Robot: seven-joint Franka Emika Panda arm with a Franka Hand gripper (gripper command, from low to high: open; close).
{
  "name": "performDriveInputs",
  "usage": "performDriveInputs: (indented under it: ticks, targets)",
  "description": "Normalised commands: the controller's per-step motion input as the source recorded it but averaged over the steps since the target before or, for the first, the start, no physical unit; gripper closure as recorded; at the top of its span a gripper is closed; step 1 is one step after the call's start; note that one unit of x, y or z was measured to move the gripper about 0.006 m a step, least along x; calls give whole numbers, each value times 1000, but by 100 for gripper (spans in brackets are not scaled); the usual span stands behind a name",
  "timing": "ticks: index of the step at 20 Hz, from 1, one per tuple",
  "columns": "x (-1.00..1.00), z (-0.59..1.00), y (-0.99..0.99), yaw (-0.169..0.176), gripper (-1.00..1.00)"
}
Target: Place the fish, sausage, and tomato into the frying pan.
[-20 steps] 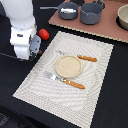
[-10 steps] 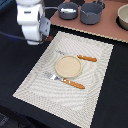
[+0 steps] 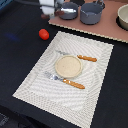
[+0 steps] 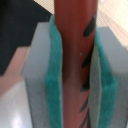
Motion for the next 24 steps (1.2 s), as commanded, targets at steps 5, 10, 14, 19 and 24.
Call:
performDriveInputs:
  ticks: [5,10,14,19,24]
  targets:
    - [421,155,947,0,100]
    - [402,-7,938,0,100]
    - [279,-106,966,0,100]
    - [257,-128,888,0,100]
    - [347,-214,295,0,100]
